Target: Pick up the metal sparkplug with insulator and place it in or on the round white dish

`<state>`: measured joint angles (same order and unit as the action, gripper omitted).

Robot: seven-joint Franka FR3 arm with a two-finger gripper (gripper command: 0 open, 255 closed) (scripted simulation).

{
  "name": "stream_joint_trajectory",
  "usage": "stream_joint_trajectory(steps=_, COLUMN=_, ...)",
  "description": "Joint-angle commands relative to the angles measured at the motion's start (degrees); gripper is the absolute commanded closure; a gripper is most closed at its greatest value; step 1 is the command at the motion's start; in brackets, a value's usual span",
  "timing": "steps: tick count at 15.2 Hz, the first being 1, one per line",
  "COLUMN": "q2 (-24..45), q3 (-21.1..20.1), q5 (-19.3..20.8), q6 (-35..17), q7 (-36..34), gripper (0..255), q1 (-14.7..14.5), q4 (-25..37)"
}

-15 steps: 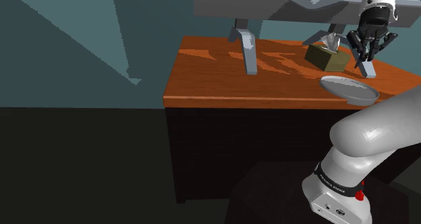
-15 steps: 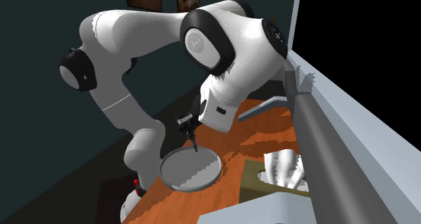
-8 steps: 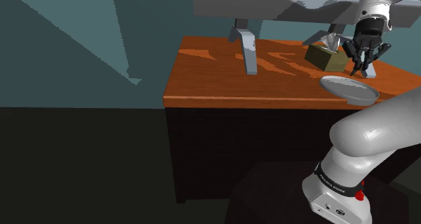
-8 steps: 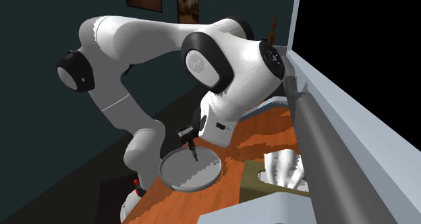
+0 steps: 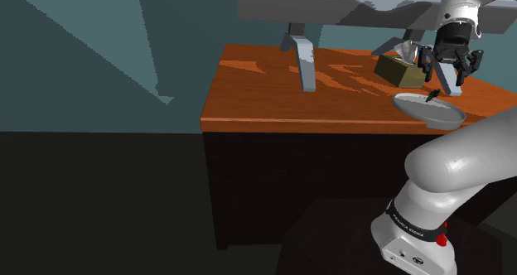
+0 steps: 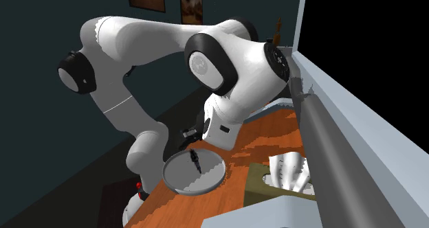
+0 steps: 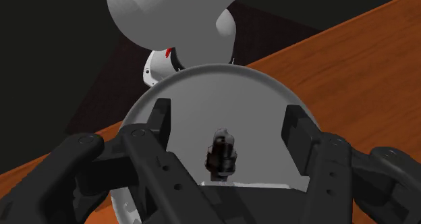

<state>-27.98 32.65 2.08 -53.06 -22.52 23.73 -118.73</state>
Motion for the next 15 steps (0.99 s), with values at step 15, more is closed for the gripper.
stream_joint_trajectory(steps=15, q2=7.82, q3=2.74, q5=-0.83, q6=4.83, q7=3.48, gripper=0, q1=-1.71, q4=11.78)
